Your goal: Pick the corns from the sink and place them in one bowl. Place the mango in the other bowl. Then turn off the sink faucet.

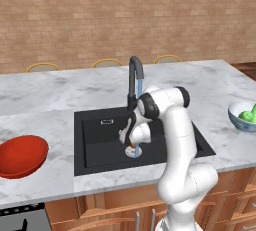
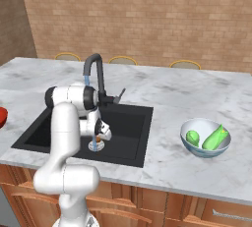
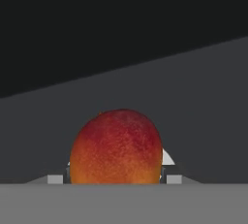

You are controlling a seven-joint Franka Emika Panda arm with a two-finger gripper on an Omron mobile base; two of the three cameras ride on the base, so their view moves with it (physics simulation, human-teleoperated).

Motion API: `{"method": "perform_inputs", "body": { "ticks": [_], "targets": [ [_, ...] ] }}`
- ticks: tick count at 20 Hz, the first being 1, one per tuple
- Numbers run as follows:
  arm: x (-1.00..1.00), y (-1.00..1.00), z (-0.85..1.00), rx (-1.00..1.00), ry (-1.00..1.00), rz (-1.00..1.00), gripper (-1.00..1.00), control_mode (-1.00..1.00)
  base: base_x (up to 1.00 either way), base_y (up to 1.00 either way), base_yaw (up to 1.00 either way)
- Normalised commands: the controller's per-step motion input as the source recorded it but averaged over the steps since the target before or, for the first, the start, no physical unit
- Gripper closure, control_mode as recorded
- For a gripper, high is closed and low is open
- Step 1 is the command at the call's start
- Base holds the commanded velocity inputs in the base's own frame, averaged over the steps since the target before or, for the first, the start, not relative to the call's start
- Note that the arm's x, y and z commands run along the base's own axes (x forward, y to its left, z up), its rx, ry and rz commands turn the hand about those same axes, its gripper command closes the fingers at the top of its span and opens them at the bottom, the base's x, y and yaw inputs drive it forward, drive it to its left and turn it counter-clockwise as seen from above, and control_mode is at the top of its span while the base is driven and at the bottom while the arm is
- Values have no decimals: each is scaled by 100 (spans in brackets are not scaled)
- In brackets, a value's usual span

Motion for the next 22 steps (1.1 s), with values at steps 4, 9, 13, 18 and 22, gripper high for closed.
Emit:
{"method": "perform_inputs", "body": {
  "ticks": [4, 9, 13, 18, 22],
  "targets": [
    [6, 2, -11, 0, 5, 0, 100, -100, 0, 0, 0],
    [-4, 0, 0, 0, -1, 0, 100, -100, 0, 0, 0],
    [-24, 0, 19, 0, -2, 0, 100, -100, 0, 0, 0],
    [-28, 0, 49, 0, 0, 0, 100, -100, 0, 0, 0],
    [-32, 0, 51, 0, 0, 0, 100, -100, 0, 0, 0]
  ]
}}
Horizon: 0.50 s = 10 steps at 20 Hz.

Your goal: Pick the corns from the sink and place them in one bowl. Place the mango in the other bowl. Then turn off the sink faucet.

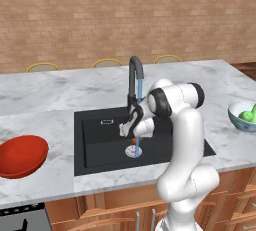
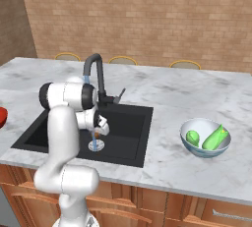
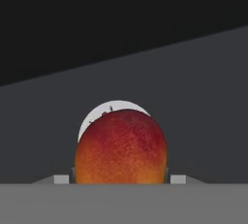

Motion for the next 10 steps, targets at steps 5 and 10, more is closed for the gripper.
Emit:
{"method": "perform_inputs", "body": {
  "ticks": [5, 10],
  "targets": [
    [-33, 0, 58, 0, -3, 0, 100, -100, 0, 0, 0],
    [-42, 0, 60, 0, -7, 0, 100, -100, 0, 0, 0]
  ]
}}
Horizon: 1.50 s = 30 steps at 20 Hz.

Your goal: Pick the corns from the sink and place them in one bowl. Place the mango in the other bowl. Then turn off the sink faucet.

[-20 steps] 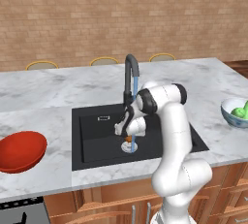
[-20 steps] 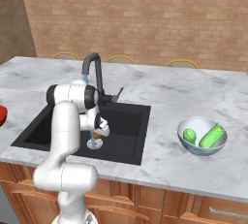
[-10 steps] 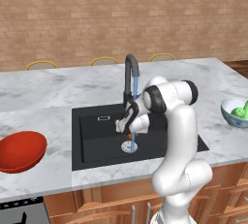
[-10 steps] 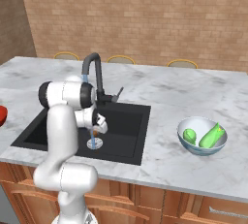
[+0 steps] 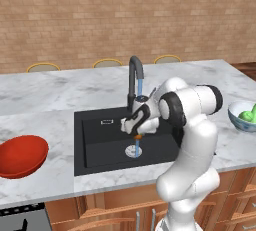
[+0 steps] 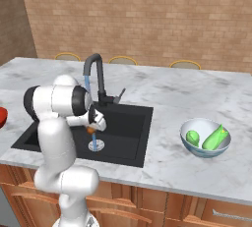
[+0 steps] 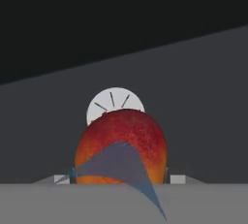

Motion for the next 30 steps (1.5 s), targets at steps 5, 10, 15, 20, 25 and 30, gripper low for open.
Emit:
{"method": "perform_inputs", "body": {
  "ticks": [5, 10, 15, 20, 25, 30],
  "targets": [
    [-34, 0, 70, 0, -2, 0, 100, -100, 0, 0, 0],
    [-20, 0, 73, 0, 0, 0, 100, -100, 0, 0, 0],
    [-22, 0, 66, 0, 0, 0, 100, -100, 0, 0, 0],
    [-44, 5, 45, 0, 0, 1, 100, -100, 0, 0, 0],
    [-48, 11, 43, 0, 1, 2, 100, -100, 0, 0, 0],
    [-48, 12, 38, -1, 6, 5, 100, -100, 0, 0, 0]
  ]
}}
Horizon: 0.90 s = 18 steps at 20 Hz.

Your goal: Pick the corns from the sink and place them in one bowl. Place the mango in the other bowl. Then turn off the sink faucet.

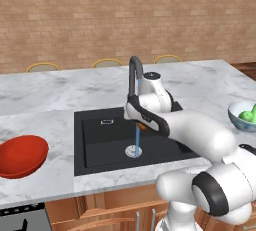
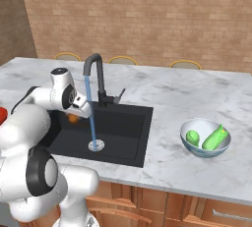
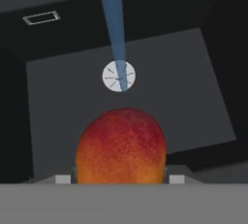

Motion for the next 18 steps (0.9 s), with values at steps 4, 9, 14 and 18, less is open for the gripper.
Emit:
{"method": "perform_inputs", "body": {
  "ticks": [4, 9, 14, 18],
  "targets": [
    [-42, 15, 37, 0, 7, 5, 100, -100, 0, 0, 0],
    [-35, 21, 21, 0, 0, 3, 100, -100, 0, 0, 0],
    [-22, 38, 15, 0, 0, 0, 100, -100, 0, 0, 0],
    [-12, 51, 14, 0, 0, 0, 100, -100, 0, 0, 0]
  ]
}}
